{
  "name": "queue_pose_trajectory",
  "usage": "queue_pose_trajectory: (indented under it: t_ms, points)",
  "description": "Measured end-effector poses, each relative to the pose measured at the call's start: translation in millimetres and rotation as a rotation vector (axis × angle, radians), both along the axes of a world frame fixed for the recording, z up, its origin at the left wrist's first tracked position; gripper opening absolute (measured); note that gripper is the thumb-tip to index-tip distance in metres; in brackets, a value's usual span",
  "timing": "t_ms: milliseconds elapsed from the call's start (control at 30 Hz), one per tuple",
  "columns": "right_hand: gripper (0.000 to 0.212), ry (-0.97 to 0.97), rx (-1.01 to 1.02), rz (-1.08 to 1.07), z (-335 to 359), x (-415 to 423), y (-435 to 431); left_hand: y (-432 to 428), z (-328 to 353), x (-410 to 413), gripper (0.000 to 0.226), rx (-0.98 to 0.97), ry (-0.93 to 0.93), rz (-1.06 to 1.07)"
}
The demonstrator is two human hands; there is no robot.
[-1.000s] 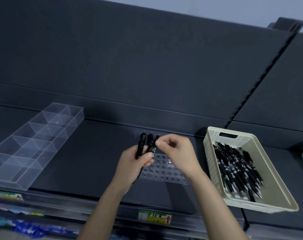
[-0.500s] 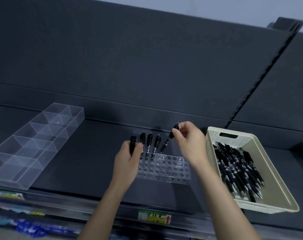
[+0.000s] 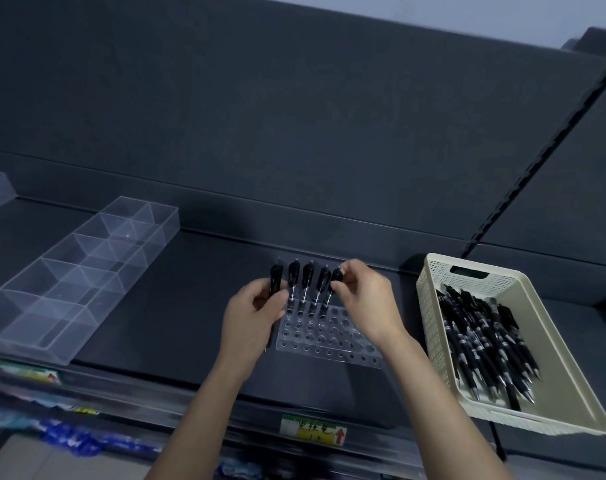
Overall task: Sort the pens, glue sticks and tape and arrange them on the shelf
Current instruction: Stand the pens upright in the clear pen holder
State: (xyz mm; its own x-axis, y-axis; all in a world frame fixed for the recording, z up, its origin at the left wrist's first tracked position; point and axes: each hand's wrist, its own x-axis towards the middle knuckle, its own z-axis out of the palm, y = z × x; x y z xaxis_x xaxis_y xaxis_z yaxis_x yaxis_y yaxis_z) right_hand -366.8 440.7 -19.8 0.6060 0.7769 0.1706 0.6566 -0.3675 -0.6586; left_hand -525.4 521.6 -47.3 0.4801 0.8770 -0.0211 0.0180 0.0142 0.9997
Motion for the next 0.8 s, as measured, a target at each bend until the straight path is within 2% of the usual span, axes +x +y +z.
queue_pose_trajectory:
  t_ms: [167, 267, 367, 433, 500, 667, 800]
  points:
    - [0.01, -0.039, -0.033, 0.023, 3, -1, -1, -4, 3, 3, 0.007, 0.048, 0.016, 0.0]
    - [0.015, 0.007, 0.057, -0.041, 9, -1, -11, -7, 5, 10, 0.009, 0.081, 0.031, -0.055]
    - [0.007, 0.175, 0.202, -0.079, 20, -3, -21, -11, 10, 21, 0.01, 0.106, 0.032, -0.103]
    - [0.013, 0.344, 0.253, -0.001, 26, -5, -24, -16, 14, 31, 0.012, 0.131, 0.042, -0.146]
    - [0.024, 0.433, 0.281, 0.042, 26, -7, -25, -22, 15, 39, 0.014, 0.179, 0.08, -0.188]
    - [0.013, 0.425, 0.388, -0.048, 25, 3, -31, -22, 8, 37, 0.012, 0.242, 0.185, -0.178]
    - [0.011, 0.26, 0.402, -0.189, 29, 16, -31, -10, -10, 21, 0.018, 0.207, 0.289, -0.006]
